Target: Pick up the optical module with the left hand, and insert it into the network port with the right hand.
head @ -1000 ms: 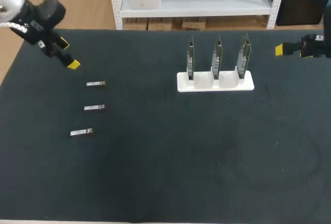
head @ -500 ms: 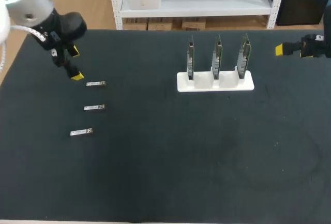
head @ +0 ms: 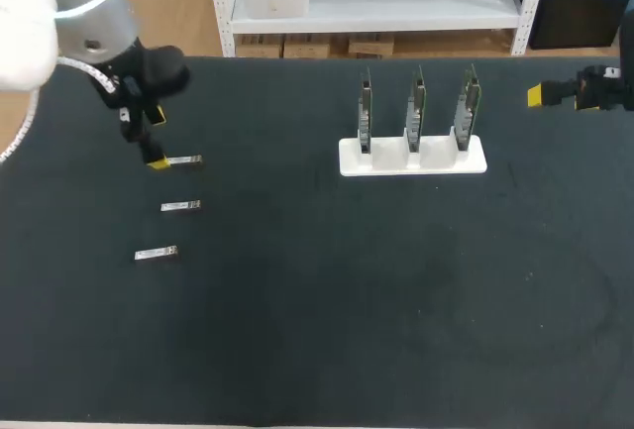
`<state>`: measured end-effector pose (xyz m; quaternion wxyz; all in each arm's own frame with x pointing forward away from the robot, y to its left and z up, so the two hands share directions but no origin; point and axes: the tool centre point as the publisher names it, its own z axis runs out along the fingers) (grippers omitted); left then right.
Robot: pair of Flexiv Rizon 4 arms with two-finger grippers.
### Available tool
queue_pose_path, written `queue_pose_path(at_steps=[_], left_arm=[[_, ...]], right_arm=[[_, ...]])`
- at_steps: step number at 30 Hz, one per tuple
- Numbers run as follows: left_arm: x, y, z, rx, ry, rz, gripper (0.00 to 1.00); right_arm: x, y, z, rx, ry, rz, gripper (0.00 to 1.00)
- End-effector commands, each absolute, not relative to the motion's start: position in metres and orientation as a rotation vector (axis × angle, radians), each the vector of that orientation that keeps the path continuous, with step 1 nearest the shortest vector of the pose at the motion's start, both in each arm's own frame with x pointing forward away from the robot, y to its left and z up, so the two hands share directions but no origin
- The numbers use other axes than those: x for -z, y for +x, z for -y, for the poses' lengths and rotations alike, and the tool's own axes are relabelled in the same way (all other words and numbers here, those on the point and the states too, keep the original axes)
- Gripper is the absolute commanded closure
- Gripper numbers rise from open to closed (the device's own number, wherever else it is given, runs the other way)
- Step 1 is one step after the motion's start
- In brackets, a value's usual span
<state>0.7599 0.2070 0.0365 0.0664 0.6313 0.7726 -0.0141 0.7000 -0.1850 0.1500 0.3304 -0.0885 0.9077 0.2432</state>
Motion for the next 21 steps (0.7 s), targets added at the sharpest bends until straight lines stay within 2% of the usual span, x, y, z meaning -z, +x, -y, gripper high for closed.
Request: queue_pose_path(at_steps=[1, 21], left_arm=[[-0.029, 0.765, -0.201, 0.013, 1.925, -2.342, 0.0], [0.008, 0.774, -0.203, -0.086, 2.026, -2.337, 0.0]], right_arm=[[-0.15, 0.7, 0.185, -0.636, -0.231, -2.374, 0.0], [-0.15, 0.7, 0.185, -0.636, -0.231, -2.374, 0.0]])
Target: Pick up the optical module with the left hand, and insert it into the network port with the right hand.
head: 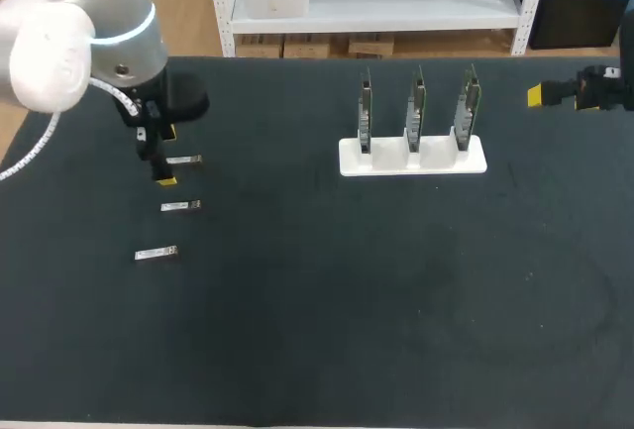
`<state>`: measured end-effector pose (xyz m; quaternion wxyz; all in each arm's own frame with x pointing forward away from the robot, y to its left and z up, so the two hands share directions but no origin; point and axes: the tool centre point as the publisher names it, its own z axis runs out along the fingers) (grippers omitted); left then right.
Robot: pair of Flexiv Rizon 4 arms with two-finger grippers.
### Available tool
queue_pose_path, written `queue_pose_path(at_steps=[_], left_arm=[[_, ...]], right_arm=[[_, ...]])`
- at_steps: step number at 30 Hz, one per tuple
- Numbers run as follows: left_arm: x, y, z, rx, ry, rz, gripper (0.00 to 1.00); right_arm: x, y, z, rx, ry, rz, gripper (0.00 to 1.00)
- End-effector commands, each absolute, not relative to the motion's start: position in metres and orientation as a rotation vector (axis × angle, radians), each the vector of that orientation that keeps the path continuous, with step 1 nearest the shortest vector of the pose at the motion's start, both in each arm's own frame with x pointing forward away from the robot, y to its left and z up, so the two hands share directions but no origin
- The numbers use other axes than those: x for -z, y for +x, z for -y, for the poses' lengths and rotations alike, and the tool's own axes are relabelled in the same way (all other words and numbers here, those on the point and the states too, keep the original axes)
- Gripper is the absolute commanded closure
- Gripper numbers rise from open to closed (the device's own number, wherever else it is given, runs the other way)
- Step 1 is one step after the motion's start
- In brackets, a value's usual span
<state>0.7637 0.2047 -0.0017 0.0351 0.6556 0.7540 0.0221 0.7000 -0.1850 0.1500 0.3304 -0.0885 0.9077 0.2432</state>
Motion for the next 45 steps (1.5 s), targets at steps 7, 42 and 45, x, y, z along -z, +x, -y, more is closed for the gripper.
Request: queue_pose_path(at_steps=[7, 42, 45], left_arm=[[0.012, 0.775, -0.202, -0.065, 2.037, -2.35, 0.0], [0.017, 0.771, -0.204, -0.038, 2.017, -2.375, 1.0], [0.011, 0.773, -0.2, 0.002, 1.982, -2.365, 1.0]], right_arm=[[-0.15, 0.7, 0.185, -0.636, -0.231, -2.374, 0.0], [-0.15, 0.7, 0.185, -0.636, -0.231, -2.374, 0.0], [-0.15, 0.7, 0.185, -0.636, -0.231, -2.374, 0.0]])
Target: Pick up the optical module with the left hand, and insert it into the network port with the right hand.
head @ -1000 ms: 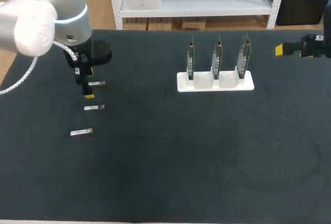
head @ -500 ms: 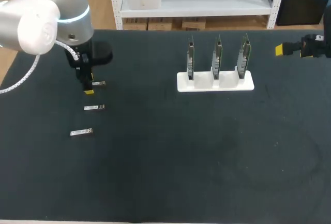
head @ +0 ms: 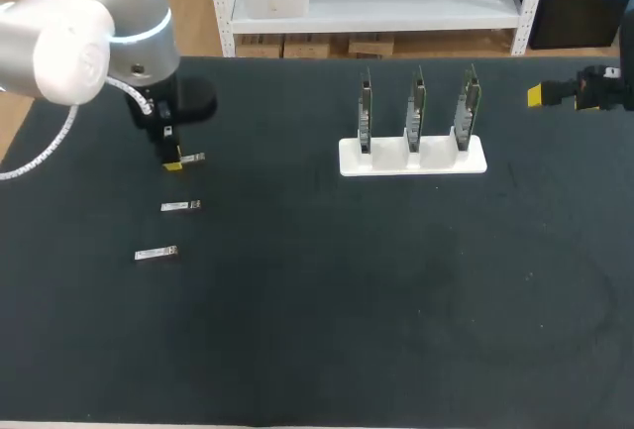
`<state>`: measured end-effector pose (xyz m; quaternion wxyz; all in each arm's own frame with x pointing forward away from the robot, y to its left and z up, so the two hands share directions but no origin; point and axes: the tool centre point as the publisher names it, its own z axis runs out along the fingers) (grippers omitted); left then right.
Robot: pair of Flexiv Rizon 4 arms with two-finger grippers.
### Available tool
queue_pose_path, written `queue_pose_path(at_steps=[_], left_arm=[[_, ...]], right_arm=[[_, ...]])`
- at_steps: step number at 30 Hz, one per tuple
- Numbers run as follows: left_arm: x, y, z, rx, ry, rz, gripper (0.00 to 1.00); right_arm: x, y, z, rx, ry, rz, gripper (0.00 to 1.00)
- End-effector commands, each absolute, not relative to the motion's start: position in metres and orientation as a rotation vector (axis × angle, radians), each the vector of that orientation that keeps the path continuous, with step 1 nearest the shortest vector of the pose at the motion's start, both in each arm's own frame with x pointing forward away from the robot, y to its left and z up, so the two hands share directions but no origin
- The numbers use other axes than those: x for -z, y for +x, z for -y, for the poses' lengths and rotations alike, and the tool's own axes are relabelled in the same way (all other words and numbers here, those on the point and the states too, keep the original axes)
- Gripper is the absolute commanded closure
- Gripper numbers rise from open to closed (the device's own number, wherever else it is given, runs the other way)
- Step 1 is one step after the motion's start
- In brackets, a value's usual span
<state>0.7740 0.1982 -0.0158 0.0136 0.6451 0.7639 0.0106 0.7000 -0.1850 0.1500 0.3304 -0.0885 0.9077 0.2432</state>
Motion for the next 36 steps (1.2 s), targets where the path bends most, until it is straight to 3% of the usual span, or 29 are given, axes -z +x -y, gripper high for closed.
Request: queue_pose_path(at_steps=[1, 21, 36], left_arm=[[0.007, 0.773, -0.198, 0.019, 1.965, -2.365, 1.0], [-0.1, 0.817, -0.152, 0.452, 1.242, -2.049, 1.0], [-0.171, 0.831, -0.12, 0.696, 0.974, -1.826, 1.0]], right_arm=[[-0.15, 0.7, 0.185, -0.636, -0.231, -2.374, 0.0], [-0.15, 0.7, 0.185, -0.636, -0.231, -2.374, 0.0], [-0.15, 0.7, 0.185, -0.636, -0.231, -2.374, 0.0]])
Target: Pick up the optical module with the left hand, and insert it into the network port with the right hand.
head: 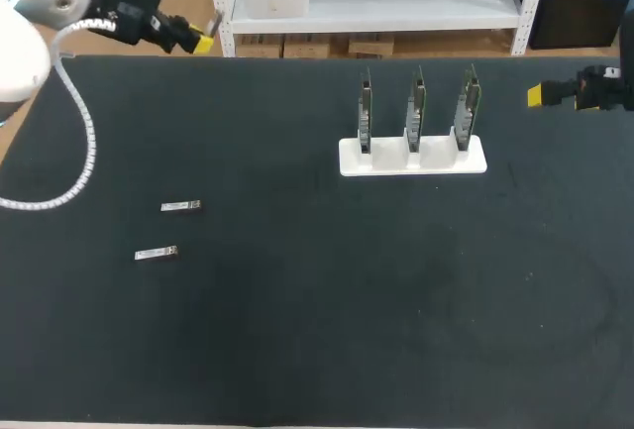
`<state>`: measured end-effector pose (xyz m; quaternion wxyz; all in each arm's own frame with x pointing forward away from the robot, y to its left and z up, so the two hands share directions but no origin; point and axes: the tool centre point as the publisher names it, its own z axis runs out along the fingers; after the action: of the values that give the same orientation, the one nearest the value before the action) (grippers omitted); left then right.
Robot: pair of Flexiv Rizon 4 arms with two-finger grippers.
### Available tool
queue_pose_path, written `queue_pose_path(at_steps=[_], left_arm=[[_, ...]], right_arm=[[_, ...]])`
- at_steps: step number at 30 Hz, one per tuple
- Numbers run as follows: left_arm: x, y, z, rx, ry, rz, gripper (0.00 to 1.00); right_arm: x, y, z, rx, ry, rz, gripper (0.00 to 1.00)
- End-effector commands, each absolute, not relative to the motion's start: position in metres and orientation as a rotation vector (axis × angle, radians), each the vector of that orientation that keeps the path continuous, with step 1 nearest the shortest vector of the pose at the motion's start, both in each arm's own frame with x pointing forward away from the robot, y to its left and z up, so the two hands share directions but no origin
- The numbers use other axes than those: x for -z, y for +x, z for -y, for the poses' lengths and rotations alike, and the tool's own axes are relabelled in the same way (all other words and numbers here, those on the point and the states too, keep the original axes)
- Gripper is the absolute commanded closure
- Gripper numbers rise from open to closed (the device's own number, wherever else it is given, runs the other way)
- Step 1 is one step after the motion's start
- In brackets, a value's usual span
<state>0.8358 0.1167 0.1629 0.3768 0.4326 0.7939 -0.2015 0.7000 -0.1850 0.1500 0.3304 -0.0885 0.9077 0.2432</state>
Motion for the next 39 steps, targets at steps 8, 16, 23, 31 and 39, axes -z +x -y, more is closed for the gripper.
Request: queue_pose_path(at_steps=[8, 16, 23, 31, 39], left_arm=[[-0.195, 0.826, -0.101, 0.835, 1.035, -1.678, 1.0], [-0.203, 0.822, -0.076, 0.855, 1.113, -1.586, 1.0], [-0.205, 0.817, -0.052, 0.921, 1.154, -1.555, 1.0], [-0.206, 0.806, -0.026, 1.0, 1.204, -1.513, 1.0], [-0.208, 0.794, -0.001, 1.054, 1.246, -1.465, 1.0]], right_arm=[[-0.15, 0.7, 0.185, -0.636, -0.231, -2.374, 0.0], [-0.15, 0.7, 0.185, -0.636, -0.231, -2.374, 0.0], [-0.15, 0.7, 0.185, -0.636, -0.231, -2.374, 0.0], [-0.15, 0.7, 0.185, -0.636, -0.231, -2.374, 0.0], [-0.15, 0.7, 0.185, -0.636, -0.231, -2.374, 0.0]])
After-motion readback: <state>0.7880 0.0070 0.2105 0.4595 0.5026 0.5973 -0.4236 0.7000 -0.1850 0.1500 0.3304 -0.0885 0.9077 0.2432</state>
